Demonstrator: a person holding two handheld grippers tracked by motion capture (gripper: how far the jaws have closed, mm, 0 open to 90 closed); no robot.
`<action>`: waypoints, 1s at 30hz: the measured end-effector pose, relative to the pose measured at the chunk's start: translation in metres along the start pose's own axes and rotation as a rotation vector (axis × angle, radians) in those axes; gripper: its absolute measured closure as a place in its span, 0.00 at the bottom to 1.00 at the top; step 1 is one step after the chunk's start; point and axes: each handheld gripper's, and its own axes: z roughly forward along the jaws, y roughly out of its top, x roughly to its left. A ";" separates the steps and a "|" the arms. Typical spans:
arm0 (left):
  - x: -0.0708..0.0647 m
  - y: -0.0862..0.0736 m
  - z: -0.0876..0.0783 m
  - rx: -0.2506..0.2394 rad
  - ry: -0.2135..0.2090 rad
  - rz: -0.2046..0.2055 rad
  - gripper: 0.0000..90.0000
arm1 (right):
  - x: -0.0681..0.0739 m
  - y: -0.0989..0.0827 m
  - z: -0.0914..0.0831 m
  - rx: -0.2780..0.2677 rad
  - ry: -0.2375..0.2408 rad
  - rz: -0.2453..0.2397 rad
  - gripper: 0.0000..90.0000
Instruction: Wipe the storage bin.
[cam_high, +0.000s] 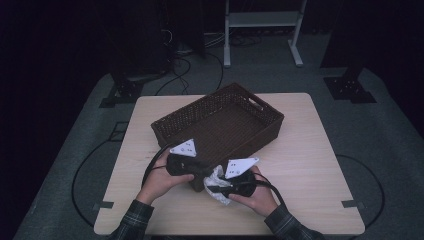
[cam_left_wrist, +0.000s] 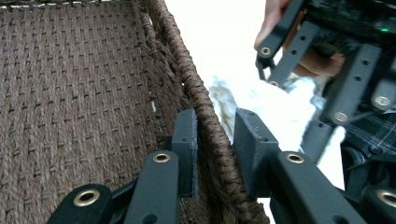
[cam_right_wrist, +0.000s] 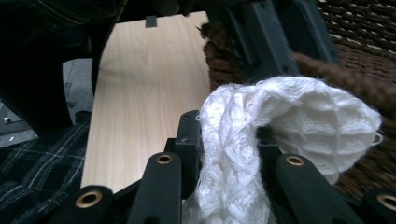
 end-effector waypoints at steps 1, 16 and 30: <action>0.000 0.000 0.000 0.001 0.000 0.001 0.78 | 0.001 0.000 0.002 0.000 0.000 -0.002 0.79; 0.000 0.000 0.000 0.003 0.004 0.004 0.77 | -0.001 -0.003 0.019 0.019 0.010 0.015 0.79; 0.000 0.000 0.000 0.002 0.004 0.004 0.77 | -0.007 -0.021 0.035 0.116 -0.010 0.027 0.79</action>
